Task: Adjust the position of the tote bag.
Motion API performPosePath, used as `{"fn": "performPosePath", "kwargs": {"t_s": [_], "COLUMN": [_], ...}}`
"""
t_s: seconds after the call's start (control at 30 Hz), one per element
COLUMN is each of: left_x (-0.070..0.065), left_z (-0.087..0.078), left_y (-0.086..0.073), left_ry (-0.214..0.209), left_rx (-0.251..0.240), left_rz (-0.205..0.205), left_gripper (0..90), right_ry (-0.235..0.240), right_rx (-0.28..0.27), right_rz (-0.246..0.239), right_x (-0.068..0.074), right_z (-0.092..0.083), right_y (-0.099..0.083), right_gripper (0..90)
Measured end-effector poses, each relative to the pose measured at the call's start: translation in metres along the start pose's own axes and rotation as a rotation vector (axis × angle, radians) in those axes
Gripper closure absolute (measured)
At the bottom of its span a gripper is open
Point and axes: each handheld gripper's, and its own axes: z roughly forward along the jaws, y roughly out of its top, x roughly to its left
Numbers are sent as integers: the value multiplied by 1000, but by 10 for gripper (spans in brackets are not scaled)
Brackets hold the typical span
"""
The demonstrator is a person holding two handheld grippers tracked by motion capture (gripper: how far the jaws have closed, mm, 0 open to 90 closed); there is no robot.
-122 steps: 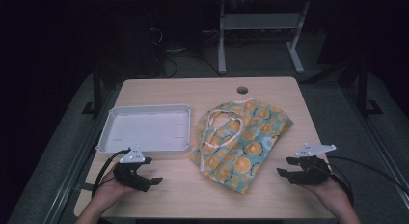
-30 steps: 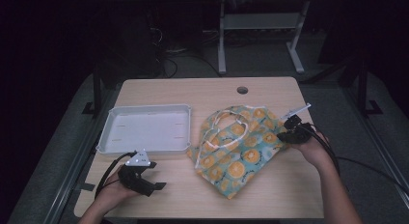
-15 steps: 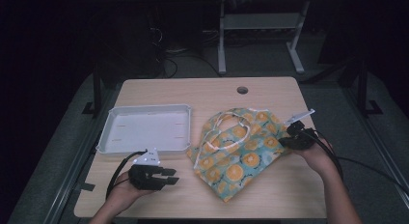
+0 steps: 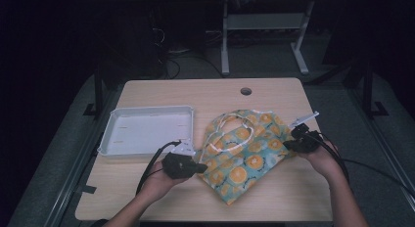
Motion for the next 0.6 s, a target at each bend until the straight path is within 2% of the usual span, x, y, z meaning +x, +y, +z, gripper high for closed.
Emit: {"fn": "performPosePath", "kwargs": {"t_s": [0.03, 0.13, 0.17, 0.33, 0.37, 0.47, 0.6], "left_x": [0, 5, 5, 11, 12, 15, 17], "left_z": [0, 19, 19, 33, 37, 44, 52], "left_y": [0, 4, 4, 5, 5, 5, 7], "left_ry": [0, 28, 28, 56, 62, 80, 88], "left_rx": [0, 44, 44, 108, 103, 149, 161], "left_rz": [0, 19, 19, 40, 28, 53, 50], "left_gripper": [900, 900, 900, 900, 900, 900, 900], "right_ry": [0, -2, -1, 9, 13, 16, 16], "right_rx": [0, -4, -3, 6, 8, 21, 31], "right_rz": [0, -13, -14, -13, -17, -23, -20], "right_x": [0, 0, 0, 1, 2, 4, 6], "right_z": [0, 0, 0, 0, 1, 1, 0], "right_y": [0, 1, 1, 0, -1, -3, -5], "right_gripper": [897, 897, 897, 897, 897, 897, 897]}}
